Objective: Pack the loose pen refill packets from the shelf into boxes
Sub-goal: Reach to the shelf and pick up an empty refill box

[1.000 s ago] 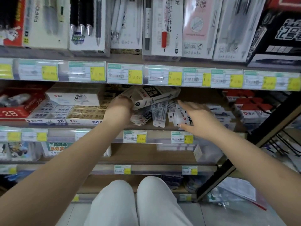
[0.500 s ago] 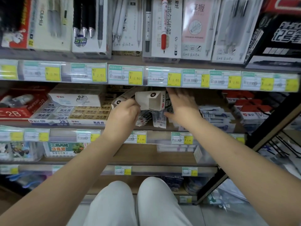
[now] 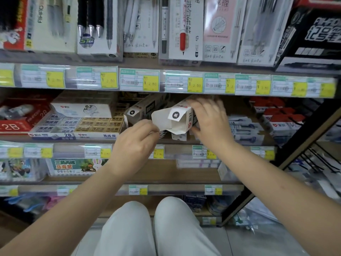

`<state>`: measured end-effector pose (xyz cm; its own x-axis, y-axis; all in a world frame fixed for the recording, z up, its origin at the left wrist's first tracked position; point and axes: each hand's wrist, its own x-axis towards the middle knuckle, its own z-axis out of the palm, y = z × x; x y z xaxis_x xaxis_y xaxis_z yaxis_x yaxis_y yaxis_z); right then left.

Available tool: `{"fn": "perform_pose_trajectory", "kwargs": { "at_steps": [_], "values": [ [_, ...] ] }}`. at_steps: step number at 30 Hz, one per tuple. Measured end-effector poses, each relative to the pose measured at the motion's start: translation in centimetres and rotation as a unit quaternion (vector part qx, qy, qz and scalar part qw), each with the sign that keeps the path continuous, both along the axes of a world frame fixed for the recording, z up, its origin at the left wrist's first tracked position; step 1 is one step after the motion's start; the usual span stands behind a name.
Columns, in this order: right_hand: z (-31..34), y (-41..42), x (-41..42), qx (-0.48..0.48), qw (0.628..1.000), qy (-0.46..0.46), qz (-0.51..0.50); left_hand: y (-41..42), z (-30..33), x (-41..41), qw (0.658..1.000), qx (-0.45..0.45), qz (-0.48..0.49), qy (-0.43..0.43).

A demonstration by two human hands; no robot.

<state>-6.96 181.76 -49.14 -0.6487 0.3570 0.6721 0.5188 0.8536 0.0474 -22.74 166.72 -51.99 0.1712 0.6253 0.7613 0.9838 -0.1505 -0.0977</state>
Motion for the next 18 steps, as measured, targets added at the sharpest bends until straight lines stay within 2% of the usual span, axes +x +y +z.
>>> {"fn": "perform_pose_trajectory", "kwargs": {
  "at_steps": [3,6,9,11,13,14,18],
  "values": [
    [-0.5,-1.1,1.0,-0.007,0.999,0.018,0.048,-1.3,-0.7,1.0,0.999,0.008,0.0,-0.031],
    [-0.7,-2.7,2.1,-0.021,0.997,0.018,0.071,-3.3,-0.3,2.8,0.986,0.042,-0.001,-0.162],
    [-0.8,-4.1,3.0,-0.039,0.995,0.024,0.084,-5.1,0.9,4.4,0.953,0.08,-0.025,-0.292],
    [-0.7,-4.9,3.6,-0.053,0.994,0.034,0.094,-5.9,1.4,5.2,0.919,0.088,-0.059,-0.381],
    [-0.5,-5.6,4.1,-0.068,0.991,0.046,0.103,-6.3,1.4,5.5,0.885,0.059,-0.066,-0.457],
    [-0.3,-6.0,4.3,-0.074,0.99,0.051,0.107,-6.2,1.4,5.5,0.879,0.025,-0.049,-0.474],
    [0.8,-7.8,5.5,-0.085,0.988,0.062,0.111,-4.9,1.1,6.5,0.883,-0.13,-0.003,-0.452]
  ]
}}
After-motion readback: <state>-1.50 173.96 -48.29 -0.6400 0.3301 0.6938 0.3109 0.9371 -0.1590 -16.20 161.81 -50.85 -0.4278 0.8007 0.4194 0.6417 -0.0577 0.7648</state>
